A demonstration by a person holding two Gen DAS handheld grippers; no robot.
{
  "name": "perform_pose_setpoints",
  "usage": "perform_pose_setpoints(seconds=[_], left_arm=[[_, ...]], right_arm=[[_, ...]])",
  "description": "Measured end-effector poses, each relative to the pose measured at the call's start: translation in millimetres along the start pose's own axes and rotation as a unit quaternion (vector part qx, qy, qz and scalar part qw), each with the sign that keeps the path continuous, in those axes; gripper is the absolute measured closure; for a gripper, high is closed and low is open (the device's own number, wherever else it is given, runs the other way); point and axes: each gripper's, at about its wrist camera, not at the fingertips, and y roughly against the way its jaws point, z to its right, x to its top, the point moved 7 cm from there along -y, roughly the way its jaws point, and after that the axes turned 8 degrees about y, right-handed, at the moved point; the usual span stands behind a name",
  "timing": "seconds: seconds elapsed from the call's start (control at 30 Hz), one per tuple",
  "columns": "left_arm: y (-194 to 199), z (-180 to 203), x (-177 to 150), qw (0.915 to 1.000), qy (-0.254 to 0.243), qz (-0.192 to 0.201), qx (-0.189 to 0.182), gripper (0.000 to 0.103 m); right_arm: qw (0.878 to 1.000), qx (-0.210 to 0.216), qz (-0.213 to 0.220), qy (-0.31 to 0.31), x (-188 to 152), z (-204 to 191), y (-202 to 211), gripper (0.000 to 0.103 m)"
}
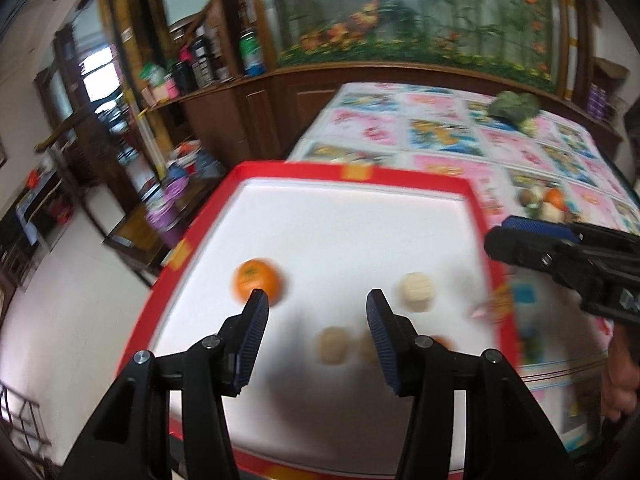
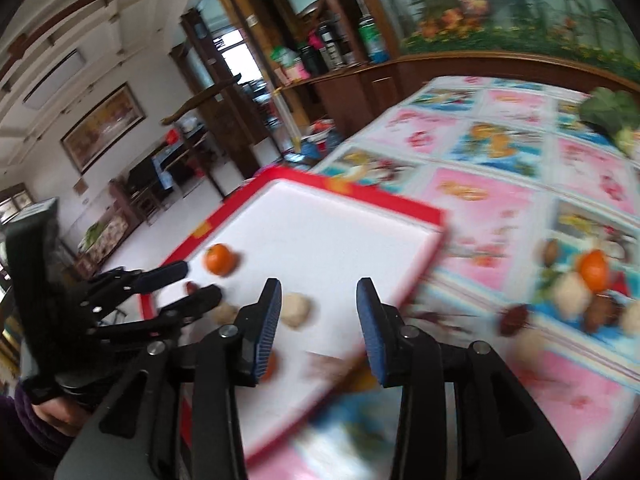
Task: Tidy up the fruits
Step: 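Move both open tools back toward the remaining pile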
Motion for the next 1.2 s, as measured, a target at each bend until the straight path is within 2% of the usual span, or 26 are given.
perform_pose_setpoints(seconds=[0.23,0.4,0.53,0.8,0.97,1.0,1.03,1.2], left_arm=[[11.4,73.5,3.6,0.9961,-0.055,-0.002,-0.069,0.050],[16.0,119.1,1.0,0.9906,-0.089,-0.005,-0.104,0.050],[13.2,146.0,-8.4,0.9853,-0.103,-0.028,-0.133,0.049],[0.4,166.0,-14.4,0.9811,-0.106,-0.059,-0.151,0.049],[-6.5,174.0,-15.9,0.9802,-0.109,-0.071,-0.150,0.049],[-6.9,174.5,-16.4,0.9799,-0.108,-0.073,-0.151,0.049],[-8.2,176.5,-16.9,0.9793,-0.109,-0.077,-0.152,0.049],[-16.3,185.3,-16.1,0.9771,-0.106,-0.095,-0.158,0.049]], right_arm=[[0.995,-0.077,0.024,-0.066,-19.7,93.3,64.6,0.062],[0.992,-0.090,-0.019,-0.087,-38.5,127.7,65.9,0.062],[0.988,-0.115,-0.055,-0.089,-48.3,137.9,54.2,0.062],[0.983,-0.163,-0.063,-0.054,-43.9,147.1,36.0,0.062],[0.983,-0.164,-0.062,-0.047,-37.3,153.0,29.9,0.063],[0.983,-0.164,-0.062,-0.048,-37.3,154.3,30.5,0.066],[0.983,-0.166,-0.064,-0.047,-37.8,154.9,31.0,0.076],[0.984,-0.147,-0.059,-0.075,-36.6,160.9,45.0,0.076]])
